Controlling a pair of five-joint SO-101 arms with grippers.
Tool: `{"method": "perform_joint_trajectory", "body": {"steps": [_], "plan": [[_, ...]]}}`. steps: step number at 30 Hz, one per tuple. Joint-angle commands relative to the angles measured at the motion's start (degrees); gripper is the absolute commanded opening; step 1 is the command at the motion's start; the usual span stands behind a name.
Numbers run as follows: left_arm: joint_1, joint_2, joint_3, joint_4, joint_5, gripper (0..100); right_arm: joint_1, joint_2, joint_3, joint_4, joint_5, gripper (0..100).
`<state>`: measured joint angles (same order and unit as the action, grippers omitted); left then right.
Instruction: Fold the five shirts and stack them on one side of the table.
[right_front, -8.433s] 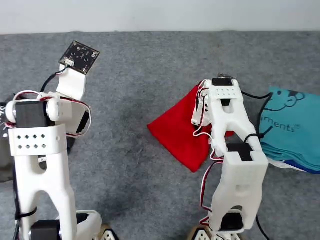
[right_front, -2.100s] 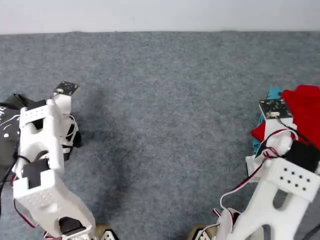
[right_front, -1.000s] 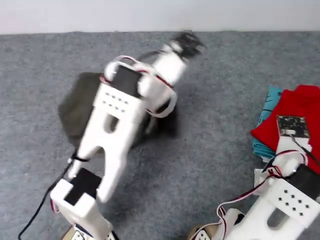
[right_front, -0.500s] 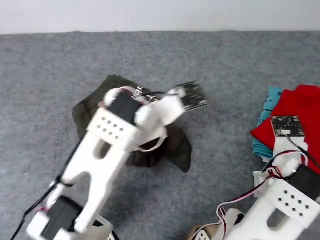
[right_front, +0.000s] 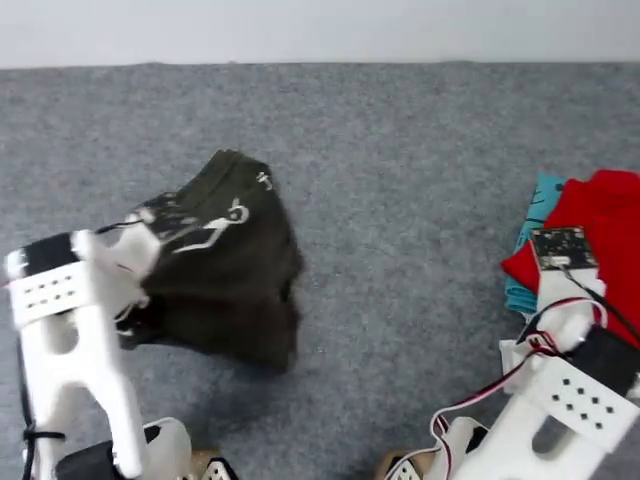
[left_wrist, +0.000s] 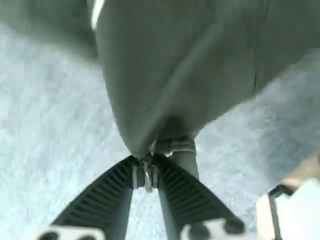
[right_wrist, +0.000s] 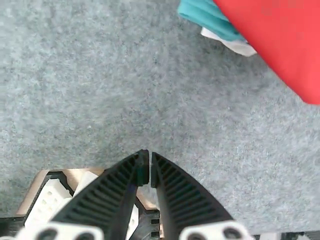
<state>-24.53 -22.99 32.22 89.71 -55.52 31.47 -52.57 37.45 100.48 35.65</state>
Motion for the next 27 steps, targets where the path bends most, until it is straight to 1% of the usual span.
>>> {"method": "perform_joint_trajectory", "body": {"steps": [1,6,9,12,14,16,19,23,27], "plan": [[-1.58,-2.64,-2.51,2.11,-1.23,2,-2.15,-0.22,-0.53,0.66,0.18,0.9],[4.48,-2.64,-9.27,10.9,-0.97,2,-3.38,-0.22,-0.53,1.19,0.18,0.9],[7.56,-3.87,-11.12,10.9,4.4,3,-3.12,-0.48,-0.53,1.36,0.18,0.9],[13.01,-7.38,-10.95,10.9,9.32,11,-3.12,-0.66,-0.53,2.07,0.18,0.9],[17.49,-10.11,-10.33,10.81,14.68,18,-3.12,-0.66,-0.53,2.07,0.18,0.9],[21.98,-12.48,-9.36,10.81,19.34,22,-3.12,-0.75,-0.53,2.07,0.18,0.9],[27.43,-14.24,-7.87,10.73,23.82,22,-3.12,-0.75,-0.53,2.07,0.18,0.9],[32.0,-14.42,-6.64,10.81,29.71,22,-3.03,-0.75,-0.44,2.07,0.18,0.9],[41.41,-14.24,-0.48,10.2,31.21,22,-3.03,-0.75,-0.44,2.07,0.18,0.9]]}}
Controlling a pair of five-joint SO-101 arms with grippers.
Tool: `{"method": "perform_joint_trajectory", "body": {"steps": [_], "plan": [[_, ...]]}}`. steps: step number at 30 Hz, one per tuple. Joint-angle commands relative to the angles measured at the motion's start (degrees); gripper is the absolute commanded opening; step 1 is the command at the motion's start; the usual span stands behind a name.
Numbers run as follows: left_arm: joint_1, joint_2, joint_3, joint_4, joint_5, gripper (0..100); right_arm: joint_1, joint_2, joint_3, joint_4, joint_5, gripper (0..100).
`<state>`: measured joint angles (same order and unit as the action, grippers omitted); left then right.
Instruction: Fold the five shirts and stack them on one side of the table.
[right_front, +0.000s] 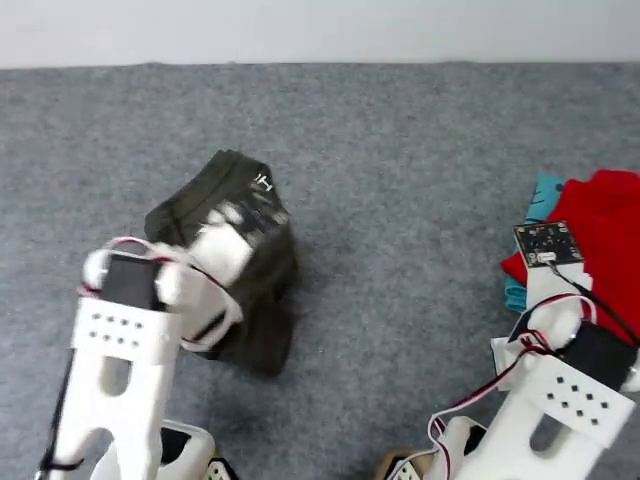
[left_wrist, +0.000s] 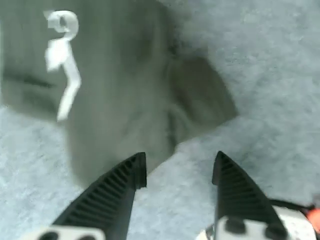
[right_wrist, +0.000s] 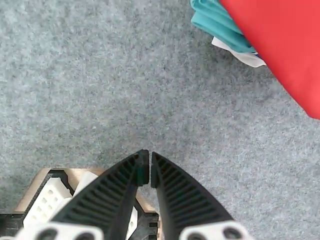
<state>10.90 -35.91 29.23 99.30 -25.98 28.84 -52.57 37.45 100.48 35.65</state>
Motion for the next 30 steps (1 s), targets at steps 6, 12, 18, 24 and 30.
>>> {"method": "perform_joint_trajectory", "body": {"steps": [6,12,18,24,30], "plan": [[11.69,0.53,12.62,-9.93,6.51,22,-0.4,-0.57,-0.44,2.07,0.09,0.9],[11.6,14.33,13.67,-16.97,7.12,22,-0.4,-0.57,-0.44,2.07,0.09,0.9],[11.69,26.29,12.79,-24.26,8.18,22,-0.4,-0.66,-0.44,2.07,0.09,0.9],[11.6,34.64,12.62,-26.2,8.09,22,-0.4,-0.75,-0.44,2.07,0.09,0.9],[12.04,38.68,11.38,-28.04,8.18,17,-0.4,-0.66,-0.44,2.07,0.09,0.9]]}}
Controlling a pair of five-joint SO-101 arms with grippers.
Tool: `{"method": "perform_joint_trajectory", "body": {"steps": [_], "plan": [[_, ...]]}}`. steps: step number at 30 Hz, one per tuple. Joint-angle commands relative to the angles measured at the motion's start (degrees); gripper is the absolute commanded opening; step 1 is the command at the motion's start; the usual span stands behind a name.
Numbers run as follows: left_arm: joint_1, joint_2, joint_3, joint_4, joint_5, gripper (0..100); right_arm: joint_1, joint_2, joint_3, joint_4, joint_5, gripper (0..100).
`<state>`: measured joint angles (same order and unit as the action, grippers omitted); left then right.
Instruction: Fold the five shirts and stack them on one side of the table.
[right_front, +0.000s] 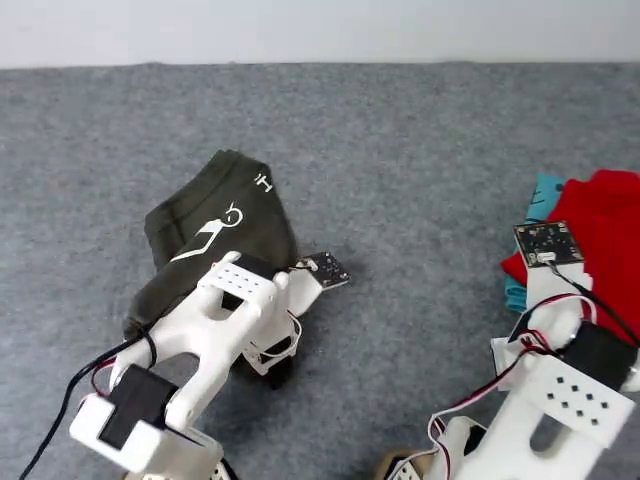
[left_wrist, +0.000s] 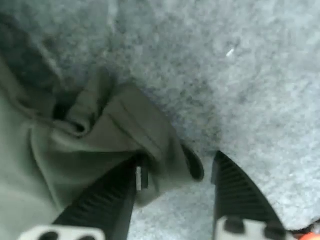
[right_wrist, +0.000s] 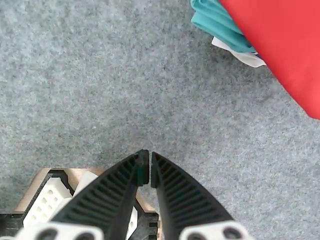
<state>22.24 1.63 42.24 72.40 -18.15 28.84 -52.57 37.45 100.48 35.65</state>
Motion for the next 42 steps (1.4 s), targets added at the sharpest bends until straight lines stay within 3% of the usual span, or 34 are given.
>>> {"method": "perform_joint_trajectory", "body": {"steps": [1,6,16,22,27,32,38,42], "plan": [[0.7,1.58,-1.63,-1.23,0.35,15,-0.4,-0.57,-0.44,1.98,0.09,0.9],[0.7,1.76,-2.77,-0.26,-0.09,1,-0.4,-0.4,-0.44,1.89,0.09,0.9],[0.18,-16.7,-22.46,19.43,-0.09,1,-0.57,-0.66,-0.44,1.89,0.09,0.9],[-6.86,-21.1,-38.81,27.78,-0.09,1,-0.75,-0.31,-0.44,1.54,0.09,0.9],[-13.89,-24.0,-52.09,28.13,-0.09,1,-0.84,-0.31,-0.44,1.54,0.0,0.9],[-15.65,-27.6,-61.05,28.13,-0.09,1,-1.19,-0.31,-0.44,1.45,0.09,0.9],[-24.44,-32.62,-59.03,28.22,-1.41,1,-13.93,-0.22,-0.53,1.19,-0.97,0.9],[-35.16,-36.4,-54.29,28.22,-5.71,1,-26.24,-0.13,-0.53,-4.26,-10.2,0.9]]}}
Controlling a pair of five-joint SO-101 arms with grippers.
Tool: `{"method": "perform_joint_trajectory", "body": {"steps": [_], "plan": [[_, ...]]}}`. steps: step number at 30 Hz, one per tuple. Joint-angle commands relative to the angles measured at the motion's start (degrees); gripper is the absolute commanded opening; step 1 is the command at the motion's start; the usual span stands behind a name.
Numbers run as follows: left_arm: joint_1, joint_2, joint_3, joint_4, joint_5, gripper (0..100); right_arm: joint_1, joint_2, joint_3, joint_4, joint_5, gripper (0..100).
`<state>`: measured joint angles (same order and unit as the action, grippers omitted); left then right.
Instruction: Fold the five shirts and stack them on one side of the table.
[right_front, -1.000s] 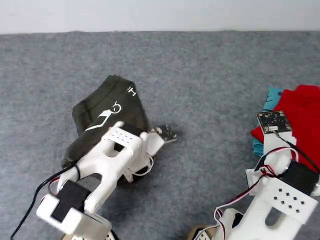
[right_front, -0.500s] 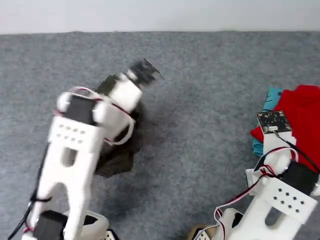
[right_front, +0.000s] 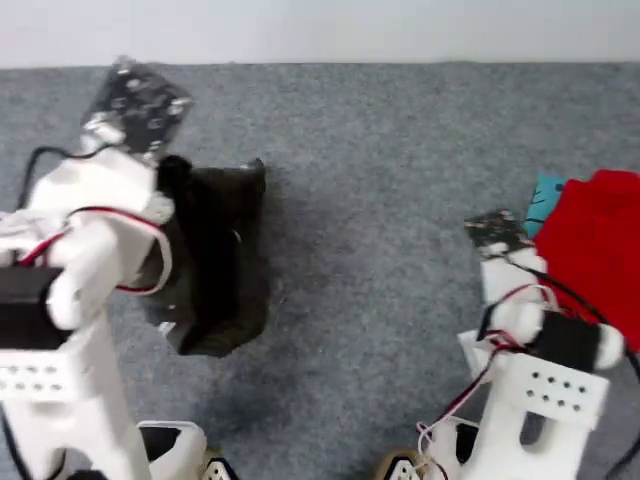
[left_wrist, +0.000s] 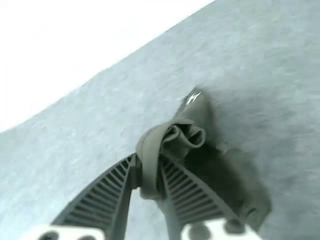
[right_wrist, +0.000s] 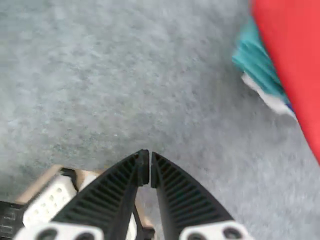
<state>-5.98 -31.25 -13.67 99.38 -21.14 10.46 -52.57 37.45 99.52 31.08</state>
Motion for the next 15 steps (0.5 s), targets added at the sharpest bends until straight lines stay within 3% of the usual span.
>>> {"method": "perform_joint_trajectory", "body": {"steps": [1,8,15], "plan": [[-9.76,-4.31,3.47,1.23,-4.04,1,-11.12,-0.04,-0.53,-5.23,-7.47,0.9],[-25.85,-7.91,18.15,1.14,-13.45,1,-30.02,11.3,-1.49,-17.8,-13.8,1.3],[-32.44,-8.09,32.13,-0.26,-19.43,1,-38.2,33.1,-16.0,-23.16,-18.2,18.5]]}}
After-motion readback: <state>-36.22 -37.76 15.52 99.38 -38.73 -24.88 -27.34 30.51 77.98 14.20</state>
